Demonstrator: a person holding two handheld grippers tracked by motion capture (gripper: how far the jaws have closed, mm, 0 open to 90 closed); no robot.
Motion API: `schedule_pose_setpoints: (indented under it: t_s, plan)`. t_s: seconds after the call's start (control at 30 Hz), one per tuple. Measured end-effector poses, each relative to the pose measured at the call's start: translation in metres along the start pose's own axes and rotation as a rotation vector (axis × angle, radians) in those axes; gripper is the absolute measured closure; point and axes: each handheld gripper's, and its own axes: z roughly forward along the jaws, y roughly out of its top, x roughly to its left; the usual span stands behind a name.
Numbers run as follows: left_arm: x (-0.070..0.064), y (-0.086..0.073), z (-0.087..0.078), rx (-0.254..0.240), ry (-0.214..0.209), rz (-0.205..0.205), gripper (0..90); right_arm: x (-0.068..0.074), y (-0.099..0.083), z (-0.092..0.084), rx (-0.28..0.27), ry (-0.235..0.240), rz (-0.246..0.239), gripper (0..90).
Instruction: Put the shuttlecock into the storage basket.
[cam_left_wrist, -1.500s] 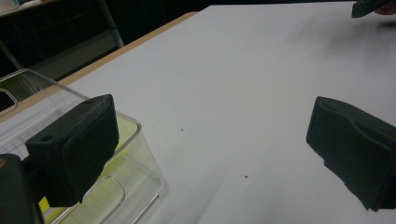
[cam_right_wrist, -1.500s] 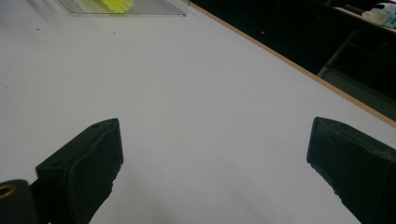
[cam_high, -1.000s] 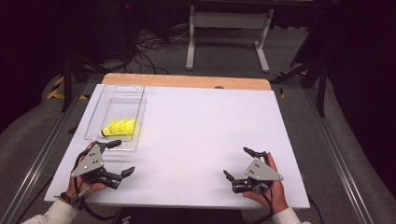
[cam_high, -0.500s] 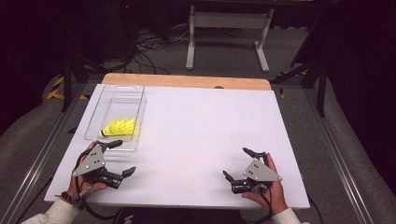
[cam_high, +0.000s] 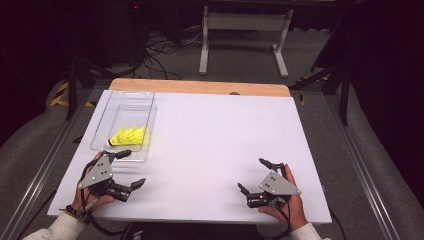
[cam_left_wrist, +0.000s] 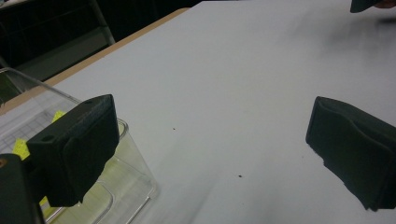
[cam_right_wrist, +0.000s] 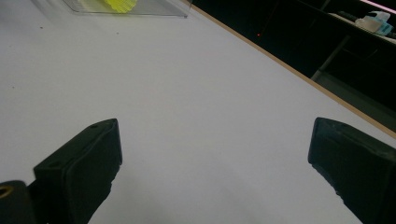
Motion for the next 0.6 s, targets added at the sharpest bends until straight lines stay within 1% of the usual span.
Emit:
schedule_pose_setpoints:
  t_s: [0.2,0.23,0.37,0.47,0.5,0.6]
  plan:
    - [0.0004,0.0,0.001,0.001,-0.003,-0.01,3.6,-0.0009,-0.0008,0.0007,0.005,0.0,0.002,3.8]
    - [0.001,0.0,0.0009,0.003,-0.002,-0.005,3.6,-0.0009,-0.0008,0.0009,0.005,0.001,0.001,3.8]
    - [0.001,-0.0004,0.0018,-0.002,-0.002,-0.012,3.7,-0.0008,-0.0011,0.0013,0.008,0.004,0.0,3.8]
    - [0.0011,-0.0003,0.0021,0.002,-0.006,-0.009,3.7,-0.0011,-0.0012,0.0009,0.009,0.002,0.001,3.9]
    - [0.0012,-0.0001,0.0018,0.006,-0.005,-0.005,3.7,-0.0012,-0.0011,0.0009,0.009,0.001,0.002,3.9]
    - [0.0009,-0.0004,0.0017,0.0,0.002,-0.015,3.7,-0.001,-0.0009,0.0011,0.01,0.002,0.0,3.9]
